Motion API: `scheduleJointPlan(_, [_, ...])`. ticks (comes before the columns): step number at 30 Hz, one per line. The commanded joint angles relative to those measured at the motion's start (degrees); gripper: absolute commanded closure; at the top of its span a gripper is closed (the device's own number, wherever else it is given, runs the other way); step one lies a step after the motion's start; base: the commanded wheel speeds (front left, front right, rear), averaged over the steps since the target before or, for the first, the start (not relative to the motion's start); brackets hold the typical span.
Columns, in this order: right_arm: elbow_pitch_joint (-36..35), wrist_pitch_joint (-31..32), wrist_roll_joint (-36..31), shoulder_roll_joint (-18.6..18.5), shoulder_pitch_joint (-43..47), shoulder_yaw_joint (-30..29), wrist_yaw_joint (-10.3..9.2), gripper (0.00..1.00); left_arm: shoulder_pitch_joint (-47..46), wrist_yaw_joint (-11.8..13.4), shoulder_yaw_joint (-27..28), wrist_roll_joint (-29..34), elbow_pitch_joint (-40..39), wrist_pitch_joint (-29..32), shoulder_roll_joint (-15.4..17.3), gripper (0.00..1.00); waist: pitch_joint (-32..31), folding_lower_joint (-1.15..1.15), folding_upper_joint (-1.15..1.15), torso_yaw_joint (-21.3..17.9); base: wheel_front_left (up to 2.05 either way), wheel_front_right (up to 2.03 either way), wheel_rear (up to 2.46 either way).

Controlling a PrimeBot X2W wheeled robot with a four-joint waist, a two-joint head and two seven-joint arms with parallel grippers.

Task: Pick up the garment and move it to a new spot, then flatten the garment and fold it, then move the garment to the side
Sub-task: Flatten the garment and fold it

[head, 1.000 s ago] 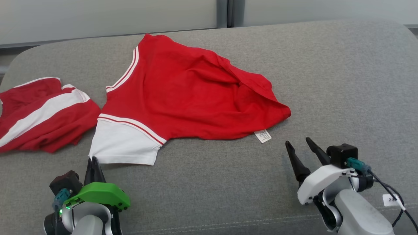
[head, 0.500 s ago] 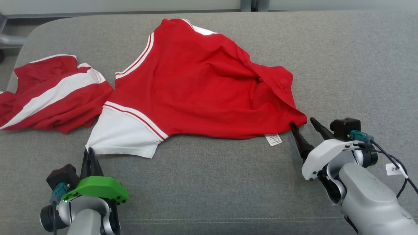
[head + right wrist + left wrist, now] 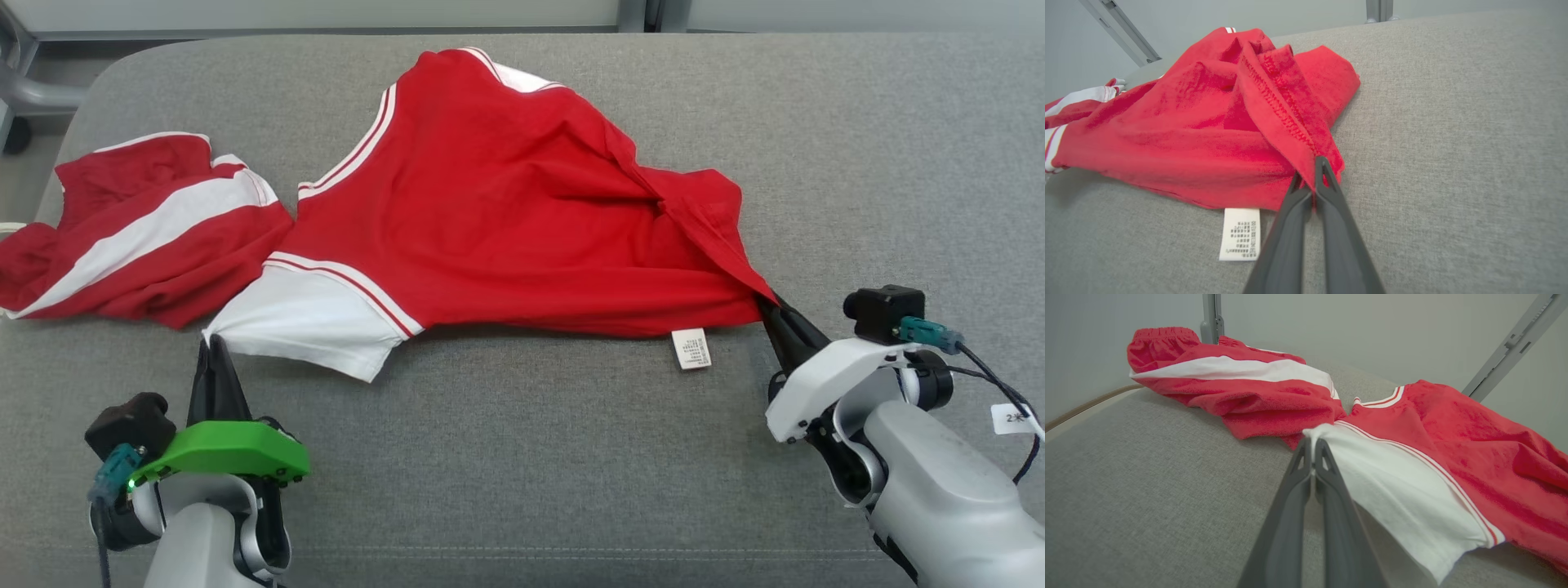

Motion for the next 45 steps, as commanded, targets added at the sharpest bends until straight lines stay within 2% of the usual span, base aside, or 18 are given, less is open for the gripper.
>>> scheduleJointPlan(1, [-2.5,-0.2,0.7,-1.1,1.8,-1.8,-0.07,1.00,0.2,-1.5,0.9,-1.5,-1.9,-0.1,0.1,1.00,-1.3,0.00,0.00,-0.7,0.00,0.00,0.00])
scheduleJointPlan(6, [-10.9,-0.2,1.1,-3.6,4.3,-6.6,-0.06,1.00,0.2,-6.9,2.1,-5.7,-10.0,-0.1,0.1,1.00,-4.6,0.00,0.00,-2.5,0.00,0.00,0.00])
scheduleJointPlan(9, [-14.9,-0.2,0.7,-5.4,4.9,-8.5,-0.07,1.00,-0.7,-8.3,2.0,-6.6,-15.9,0.9,1.2,1.00,-7.2,0.00,0.00,-3.6,0.00,0.00,0.00])
scheduleJointPlan(14, [-20.4,-0.2,-0.4,-8.2,3.9,-11.3,-0.07,1.00,-1.9,-9.0,1.7,-9.1,-25.9,5.1,2.0,1.00,-10.5,0.00,0.00,-5.3,0.00,0.00,0.00])
scheduleJointPlan(17, [-21.9,-0.2,-0.3,-8.7,4.2,-12.2,-0.07,1.00,-1.3,-8.4,1.2,-11.9,-29.7,8.7,1.5,1.00,-11.3,0.00,0.00,-6.1,0.00,0.00,0.00])
scheduleJointPlan(21, [-21.0,0.7,0.2,-9.7,5.1,-11.5,-0.07,1.00,0.4,-7.4,0.5,-12.6,-31.4,11.1,1.7,1.00,-11.6,0.00,0.00,-6.7,0.00,0.00,0.00])
scheduleJointPlan(26, [-20.2,0.5,0.5,-11.0,4.3,-12.1,-0.07,1.00,-1.1,-8.7,-0.7,-15.6,-32.3,12.8,1.2,1.00,-12.1,0.00,0.00,-6.7,0.00,0.00,0.00])
scheduleJointPlan(31, [-21.9,1.3,-0.1,-13.0,-0.8,-12.8,-0.07,1.00,-9.2,-9.6,-2.1,-20.1,-36.0,18.3,1.9,1.00,-13.7,0.00,0.00,-7.2,0.00,0.00,0.00])
scheduleJointPlan(35, [-23.6,3.6,-0.1,-14.6,-6.1,-13.1,-0.06,1.00,-17.3,-7.9,-1.9,-21.9,-38.6,22.9,2.9,1.00,-15.0,0.00,0.00,-8.3,0.00,0.00,0.00])
scheduleJointPlan(39, [-24.1,8.1,3.3,-15.0,-9.6,-13.4,-0.06,1.00,-22.8,-5.9,-2.2,-21.1,-39.2,26.6,4.5,1.00,-15.7,0.00,0.00,-9.3,0.00,0.00,0.00])
scheduleJointPlan(45, [-21.2,16.2,8.7,-15.3,-8.6,-10.2,-0.06,1.00,-22.5,-4.3,-3.0,-21.9,-34.9,30.4,5.2,1.00,-15.2,0.00,0.00,-9.9,0.00,0.00,0.00])
